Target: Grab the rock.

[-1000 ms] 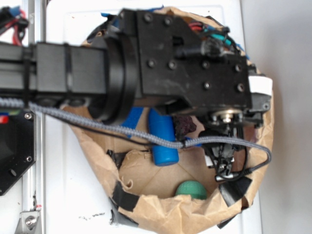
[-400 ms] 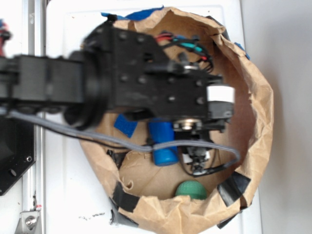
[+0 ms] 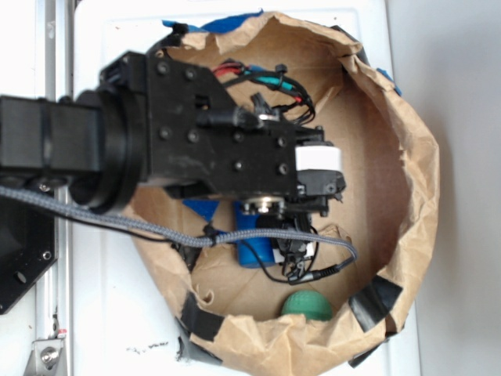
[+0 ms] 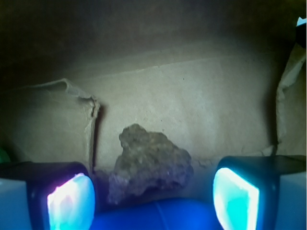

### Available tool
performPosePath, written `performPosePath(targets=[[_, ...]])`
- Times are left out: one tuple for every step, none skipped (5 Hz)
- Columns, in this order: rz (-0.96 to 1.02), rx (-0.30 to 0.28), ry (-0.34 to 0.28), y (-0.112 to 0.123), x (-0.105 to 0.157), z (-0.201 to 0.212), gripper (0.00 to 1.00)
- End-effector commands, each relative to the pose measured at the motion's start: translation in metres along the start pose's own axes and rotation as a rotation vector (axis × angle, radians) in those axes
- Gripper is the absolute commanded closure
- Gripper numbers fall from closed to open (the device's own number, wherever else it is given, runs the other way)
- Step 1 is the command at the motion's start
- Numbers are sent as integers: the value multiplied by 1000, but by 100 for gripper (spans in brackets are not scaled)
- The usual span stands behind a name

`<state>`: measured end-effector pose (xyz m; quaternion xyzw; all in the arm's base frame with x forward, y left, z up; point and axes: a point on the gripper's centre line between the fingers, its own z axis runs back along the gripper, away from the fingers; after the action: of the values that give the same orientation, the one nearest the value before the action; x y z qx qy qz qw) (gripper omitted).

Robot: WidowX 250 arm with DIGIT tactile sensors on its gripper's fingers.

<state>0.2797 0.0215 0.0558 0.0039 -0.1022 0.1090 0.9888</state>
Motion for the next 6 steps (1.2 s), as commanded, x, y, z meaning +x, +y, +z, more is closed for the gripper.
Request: performPosePath(targets=[[15, -6, -4, -2, 14, -8, 0], [10, -3, -5, -6, 16, -10, 0], [-15, 12, -16, -9, 11, -13, 0], [15, 15, -9, -7, 10, -14, 100], [3, 16, -12, -7, 11, -13, 100], [3, 16, -15, -7, 11, -12, 100]])
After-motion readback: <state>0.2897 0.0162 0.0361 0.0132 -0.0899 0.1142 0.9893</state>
